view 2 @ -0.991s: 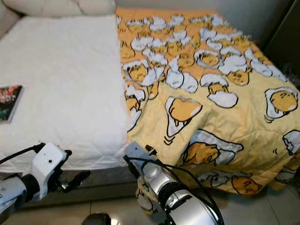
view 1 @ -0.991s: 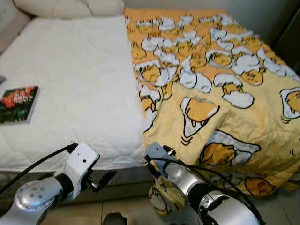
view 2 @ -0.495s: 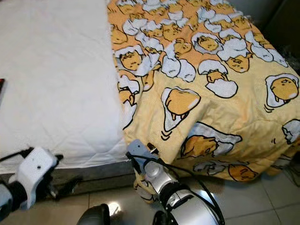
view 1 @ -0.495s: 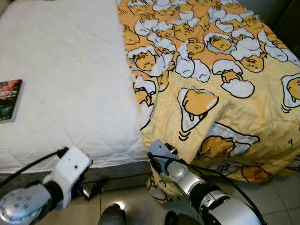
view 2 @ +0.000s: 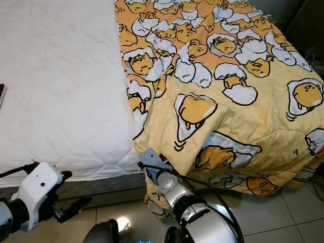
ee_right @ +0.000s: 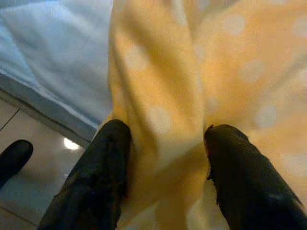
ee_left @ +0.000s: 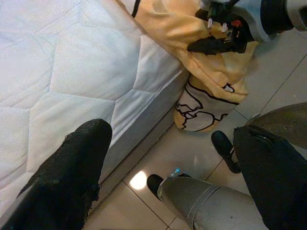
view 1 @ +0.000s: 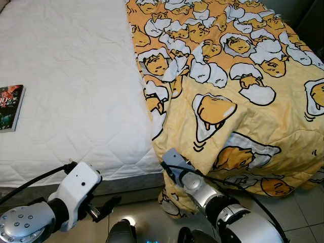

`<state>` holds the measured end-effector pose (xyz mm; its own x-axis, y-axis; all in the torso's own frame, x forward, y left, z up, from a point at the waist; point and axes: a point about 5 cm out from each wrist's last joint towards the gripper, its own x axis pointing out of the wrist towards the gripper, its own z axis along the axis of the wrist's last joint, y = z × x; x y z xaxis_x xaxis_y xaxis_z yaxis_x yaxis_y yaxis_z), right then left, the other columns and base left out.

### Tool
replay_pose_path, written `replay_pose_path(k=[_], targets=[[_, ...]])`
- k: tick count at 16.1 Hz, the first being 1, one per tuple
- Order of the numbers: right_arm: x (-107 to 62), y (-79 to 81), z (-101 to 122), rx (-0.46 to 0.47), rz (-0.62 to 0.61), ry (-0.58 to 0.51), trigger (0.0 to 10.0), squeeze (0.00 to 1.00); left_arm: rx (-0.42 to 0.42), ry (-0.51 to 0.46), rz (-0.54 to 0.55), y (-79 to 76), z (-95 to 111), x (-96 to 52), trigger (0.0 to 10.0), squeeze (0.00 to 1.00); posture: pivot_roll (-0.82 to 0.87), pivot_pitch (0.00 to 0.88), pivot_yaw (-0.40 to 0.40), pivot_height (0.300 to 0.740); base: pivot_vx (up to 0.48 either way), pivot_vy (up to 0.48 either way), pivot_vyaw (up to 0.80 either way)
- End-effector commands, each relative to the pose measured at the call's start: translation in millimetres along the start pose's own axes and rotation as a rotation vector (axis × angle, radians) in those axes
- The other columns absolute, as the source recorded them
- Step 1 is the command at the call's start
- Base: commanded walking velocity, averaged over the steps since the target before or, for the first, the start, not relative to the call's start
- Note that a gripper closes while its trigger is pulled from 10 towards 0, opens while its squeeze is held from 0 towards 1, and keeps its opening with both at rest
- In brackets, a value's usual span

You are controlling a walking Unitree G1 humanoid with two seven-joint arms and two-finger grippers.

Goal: Clean up the room

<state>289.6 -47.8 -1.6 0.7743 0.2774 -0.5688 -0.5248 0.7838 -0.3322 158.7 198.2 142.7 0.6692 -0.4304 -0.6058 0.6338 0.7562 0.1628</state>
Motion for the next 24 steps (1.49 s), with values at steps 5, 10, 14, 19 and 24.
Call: replay_pose_path(k=[5, 10, 14, 19, 24], targets=[[0.1, -5.5, -1, 0.010, -0.014, 0.000, 0.0, 0.00, 0.016, -0.003, -0.015, -3.9, 4, 1.2, 10.0, 0.00, 0.39, 0.194, -0.034, 0.740, 0.000, 0.000, 0.00], [0.0, -6.1, -2, 0.025, -0.012, 0.001, 0.0, 0.00, 0.014, -0.003, -0.019, -4.6, 5, 2.9, 10.0, 0.00, 0.39, 0.193, -0.031, 0.740, 0.000, 0.000, 0.00], [-0.1, -4.3, -1, 0.135, 0.013, -0.003, 0.0, 0.00, 0.011, 0.001, -0.026, -5.2, 5, 4.0, 10.0, 0.00, 0.39, 0.198, -0.026, 0.740, 0.000, 0.000, 0.00], [-0.1, 6.4, 5, 0.265, 0.104, -0.031, 0.0, 0.00, 0.005, 0.008, -0.024, -6.0, 3, 2.6, 10.0, 0.00, 0.39, 0.202, -0.029, 0.740, 0.000, 0.000, 0.00], [-10.3, 33.2, 71, 0.586, 0.545, -0.395, 0.0, 0.00, -0.001, 0.012, -0.012, -4.8, 1, 0.4, 10.0, 0.00, 0.40, 0.203, -0.036, 0.740, 0.000, 0.000, 0.00]])
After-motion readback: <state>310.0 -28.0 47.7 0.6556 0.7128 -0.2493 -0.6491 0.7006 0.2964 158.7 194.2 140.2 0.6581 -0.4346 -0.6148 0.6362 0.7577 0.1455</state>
